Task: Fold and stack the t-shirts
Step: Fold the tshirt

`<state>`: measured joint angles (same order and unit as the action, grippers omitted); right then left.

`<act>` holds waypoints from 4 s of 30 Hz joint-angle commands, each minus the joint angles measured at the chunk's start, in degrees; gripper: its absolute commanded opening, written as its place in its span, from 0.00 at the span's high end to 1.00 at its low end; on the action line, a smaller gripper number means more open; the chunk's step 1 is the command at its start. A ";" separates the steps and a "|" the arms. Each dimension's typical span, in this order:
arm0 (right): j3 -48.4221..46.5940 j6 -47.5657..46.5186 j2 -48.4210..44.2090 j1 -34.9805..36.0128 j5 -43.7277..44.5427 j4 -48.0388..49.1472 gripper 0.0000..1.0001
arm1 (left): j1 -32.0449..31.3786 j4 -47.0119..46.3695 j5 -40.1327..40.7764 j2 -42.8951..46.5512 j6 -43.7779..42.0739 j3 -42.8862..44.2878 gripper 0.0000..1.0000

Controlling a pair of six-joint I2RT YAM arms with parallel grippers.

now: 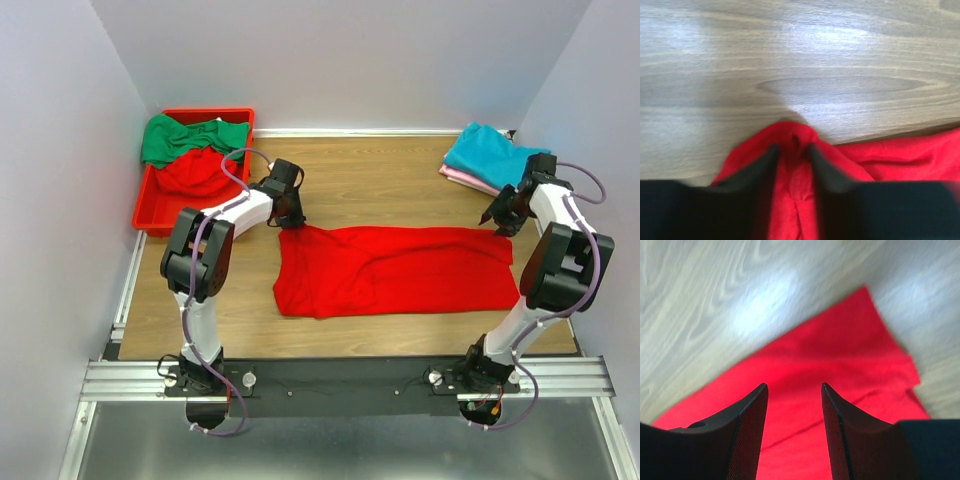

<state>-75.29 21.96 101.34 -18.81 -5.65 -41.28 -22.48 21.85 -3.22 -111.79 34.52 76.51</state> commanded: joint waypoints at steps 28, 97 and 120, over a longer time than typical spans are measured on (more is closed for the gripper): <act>-8.04 -4.03 15.38 -7.56 -13.77 7.53 0.46 | 7.19 1.53 -7.23 -6.42 -8.51 9.18 1.00; 2.06 0.28 3.69 -8.35 -1.38 5.94 0.43 | 2.27 2.94 -2.14 -1.42 -12.55 15.08 0.25; 9.10 0.11 3.60 -8.61 2.48 6.30 0.61 | -23.48 6.62 2.78 6.32 -15.36 6.20 0.36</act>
<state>-67.40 21.74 105.32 -27.00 -6.61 -34.52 -43.51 26.37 -2.15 -108.62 20.97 83.96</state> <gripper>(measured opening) 0.415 0.647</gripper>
